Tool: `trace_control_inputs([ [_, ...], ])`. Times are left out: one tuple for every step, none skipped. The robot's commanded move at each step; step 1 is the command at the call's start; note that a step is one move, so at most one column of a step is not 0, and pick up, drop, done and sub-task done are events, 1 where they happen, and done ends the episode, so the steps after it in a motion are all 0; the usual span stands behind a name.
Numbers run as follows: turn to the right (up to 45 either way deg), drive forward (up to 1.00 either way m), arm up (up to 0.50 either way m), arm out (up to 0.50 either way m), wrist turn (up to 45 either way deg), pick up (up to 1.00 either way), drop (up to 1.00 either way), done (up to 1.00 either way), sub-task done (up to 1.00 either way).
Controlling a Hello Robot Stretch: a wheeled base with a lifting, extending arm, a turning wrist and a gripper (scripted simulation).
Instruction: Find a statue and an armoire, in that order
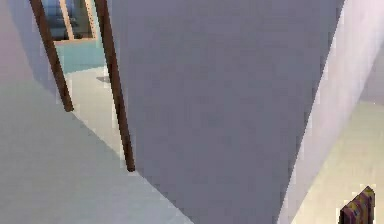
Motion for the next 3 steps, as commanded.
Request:
trace_control_inputs([
  [45.0, 0.0, 0.0, 0.0, 0.0, 0.0, 0.0, 0.0, 0.0],
  [45.0, 0.0, 0.0, 0.0, 0.0, 0.0, 0.0, 0.0, 0.0],
  [42.0, 0.0, 0.0, 0.0, 0.0, 0.0, 0.0, 0.0, 0.0],
])
